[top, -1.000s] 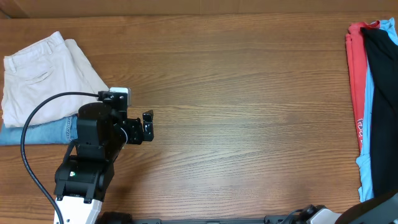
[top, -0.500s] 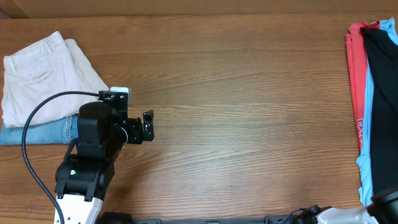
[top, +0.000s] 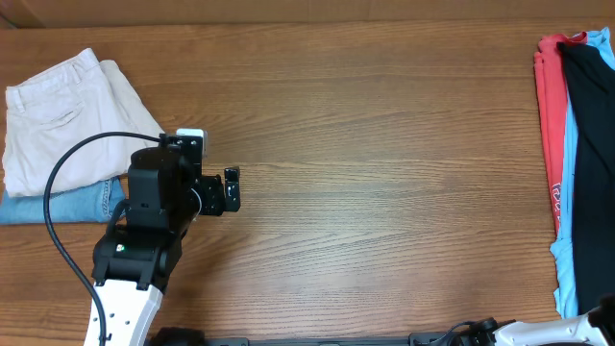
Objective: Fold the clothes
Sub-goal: 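Reach the right gripper to the shirt stack and grasp the black shirt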
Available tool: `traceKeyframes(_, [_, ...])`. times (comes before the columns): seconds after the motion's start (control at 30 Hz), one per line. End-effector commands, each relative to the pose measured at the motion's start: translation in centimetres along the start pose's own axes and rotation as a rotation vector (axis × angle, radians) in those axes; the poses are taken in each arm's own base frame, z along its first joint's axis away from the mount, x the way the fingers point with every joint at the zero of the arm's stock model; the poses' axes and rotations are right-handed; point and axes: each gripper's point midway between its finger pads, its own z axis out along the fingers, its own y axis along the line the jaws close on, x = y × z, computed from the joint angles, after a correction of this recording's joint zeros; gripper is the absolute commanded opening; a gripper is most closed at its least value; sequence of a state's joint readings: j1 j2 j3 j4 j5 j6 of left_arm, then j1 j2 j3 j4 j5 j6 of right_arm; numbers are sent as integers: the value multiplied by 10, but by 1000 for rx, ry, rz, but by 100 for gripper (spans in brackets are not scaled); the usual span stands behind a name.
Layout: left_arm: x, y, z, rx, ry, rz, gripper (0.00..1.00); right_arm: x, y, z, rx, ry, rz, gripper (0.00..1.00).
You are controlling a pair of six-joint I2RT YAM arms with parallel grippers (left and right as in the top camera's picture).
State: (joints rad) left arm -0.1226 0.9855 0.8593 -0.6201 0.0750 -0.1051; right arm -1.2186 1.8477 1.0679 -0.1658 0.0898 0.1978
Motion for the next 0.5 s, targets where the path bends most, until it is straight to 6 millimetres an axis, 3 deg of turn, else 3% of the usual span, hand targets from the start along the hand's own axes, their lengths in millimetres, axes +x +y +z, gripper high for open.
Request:
traceKeyframes(0.0, [-13, 1, -2, -4, -28, 10, 100, -4, -10, 13, 26, -4, -35, 100])
traceKeyframes(0.23, [-16, 0, -2, -2, -39, -6, 100, 11, -14, 33, 35, 30, -87, 100])
traceKeyframes(0.47, [-17, -1, -2, 6, -42, -15, 100, 12, -14, 44, 31, 16, -86, 100])
